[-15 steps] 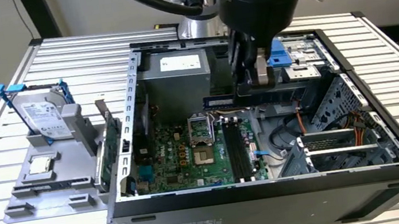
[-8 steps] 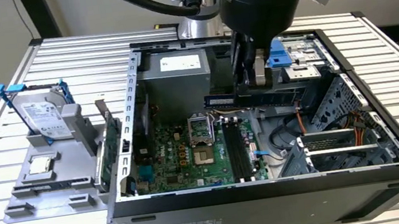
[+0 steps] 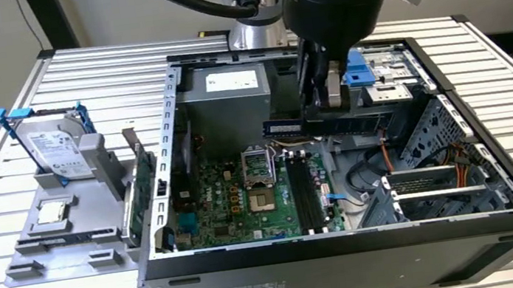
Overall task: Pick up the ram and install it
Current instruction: 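Pick up the ram and move it above insertion slot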
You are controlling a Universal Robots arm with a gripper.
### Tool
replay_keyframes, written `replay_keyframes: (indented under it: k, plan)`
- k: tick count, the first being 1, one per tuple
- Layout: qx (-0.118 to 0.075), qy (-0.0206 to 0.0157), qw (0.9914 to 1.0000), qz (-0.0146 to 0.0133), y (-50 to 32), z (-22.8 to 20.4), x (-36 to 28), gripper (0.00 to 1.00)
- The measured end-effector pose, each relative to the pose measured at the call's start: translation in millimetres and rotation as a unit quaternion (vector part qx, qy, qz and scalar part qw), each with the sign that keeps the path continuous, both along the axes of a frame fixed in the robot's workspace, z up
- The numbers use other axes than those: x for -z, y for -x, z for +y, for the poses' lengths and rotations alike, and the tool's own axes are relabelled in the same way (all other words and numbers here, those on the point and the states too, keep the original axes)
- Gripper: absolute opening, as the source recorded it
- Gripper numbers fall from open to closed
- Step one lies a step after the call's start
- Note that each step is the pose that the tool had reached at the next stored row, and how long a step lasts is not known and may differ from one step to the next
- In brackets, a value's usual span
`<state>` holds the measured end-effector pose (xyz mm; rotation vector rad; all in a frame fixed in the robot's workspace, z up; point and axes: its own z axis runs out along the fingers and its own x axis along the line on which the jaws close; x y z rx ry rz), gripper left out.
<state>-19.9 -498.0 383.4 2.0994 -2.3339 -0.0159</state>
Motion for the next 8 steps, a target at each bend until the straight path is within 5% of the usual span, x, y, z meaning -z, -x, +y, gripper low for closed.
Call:
replay_keyframes:
  k: [3,8]
  plan:
    - [0.000,0.0000,1.00000,0.0000,-1.7,6.6,0.2,0.00]
    - [0.000,0.0001,1.00000,0.0000,-6.1,23.4,0.6,0.00]
